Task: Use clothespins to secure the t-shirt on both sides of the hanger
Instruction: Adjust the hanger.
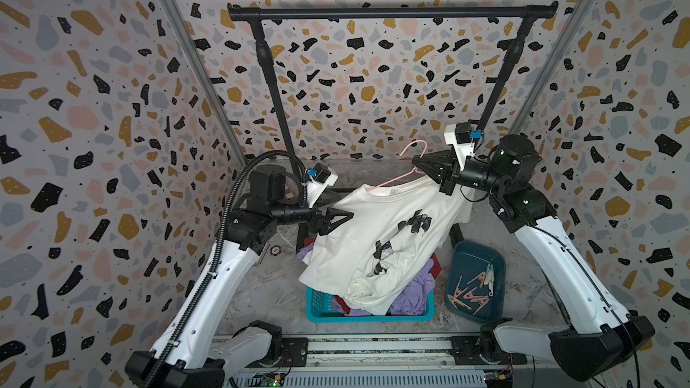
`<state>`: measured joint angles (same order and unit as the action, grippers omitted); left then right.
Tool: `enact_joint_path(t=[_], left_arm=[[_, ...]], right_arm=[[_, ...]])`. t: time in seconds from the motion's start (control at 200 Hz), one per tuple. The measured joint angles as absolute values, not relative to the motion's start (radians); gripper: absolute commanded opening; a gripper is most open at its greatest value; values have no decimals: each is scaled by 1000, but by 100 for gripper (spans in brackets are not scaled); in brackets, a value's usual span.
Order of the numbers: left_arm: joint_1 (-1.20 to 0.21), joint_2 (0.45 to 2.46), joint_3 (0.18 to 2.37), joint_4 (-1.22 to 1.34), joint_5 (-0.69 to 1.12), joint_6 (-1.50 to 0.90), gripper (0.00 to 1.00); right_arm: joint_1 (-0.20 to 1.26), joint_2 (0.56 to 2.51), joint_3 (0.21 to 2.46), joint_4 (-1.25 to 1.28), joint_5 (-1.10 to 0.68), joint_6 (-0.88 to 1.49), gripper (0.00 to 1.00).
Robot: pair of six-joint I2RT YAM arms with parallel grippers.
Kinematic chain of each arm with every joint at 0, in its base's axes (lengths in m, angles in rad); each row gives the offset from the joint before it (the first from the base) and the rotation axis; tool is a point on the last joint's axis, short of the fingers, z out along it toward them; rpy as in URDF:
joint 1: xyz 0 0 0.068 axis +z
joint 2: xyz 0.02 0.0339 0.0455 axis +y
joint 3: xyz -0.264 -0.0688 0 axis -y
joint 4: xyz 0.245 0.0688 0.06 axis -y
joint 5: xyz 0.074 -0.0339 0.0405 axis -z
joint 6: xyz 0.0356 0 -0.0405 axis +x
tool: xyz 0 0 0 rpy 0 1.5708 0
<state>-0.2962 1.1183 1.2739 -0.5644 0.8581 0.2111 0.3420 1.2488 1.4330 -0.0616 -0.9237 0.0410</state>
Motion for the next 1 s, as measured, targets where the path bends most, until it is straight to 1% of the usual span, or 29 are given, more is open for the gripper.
enact_joint_path(t=[0.09,0.22,0.29,0.385,0.461,0.526,0.621,0.706,0.901,0.941,1.001], left_arm=[[-295,1128,1274,-556,859,218,65],[-293,1134,1266,-550,878,226,59],[-292,1134,1259,-551,883,232,50],[-292,1134,1250,-552,889,244,45],[-292,1133,1245,-552,891,250,43],[-292,1132,1243,-552,894,252,38],[-292,1133,1243,-553,900,252,35],[-292,1134,1243,-553,904,252,26],[-292,1135,1243,-553,907,251,16],[-292,1134,1243,-553,907,251,11],[-292,1131,1237,-547,906,250,8]], right_arm=[[340,1243,1430,-44,-962,42,0],[334,1242,1430,-20,-992,50,0],[325,1242,1429,-10,-1003,60,0],[316,1242,1429,-2,-1013,68,0],[311,1242,1429,1,-1023,74,0],[309,1243,1429,4,-1030,78,0],[308,1245,1429,9,-1040,83,0],[308,1245,1429,10,-1042,82,0],[308,1252,1429,14,-1042,82,0],[308,1255,1429,15,-1040,82,0],[307,1262,1429,15,-1036,83,0]])
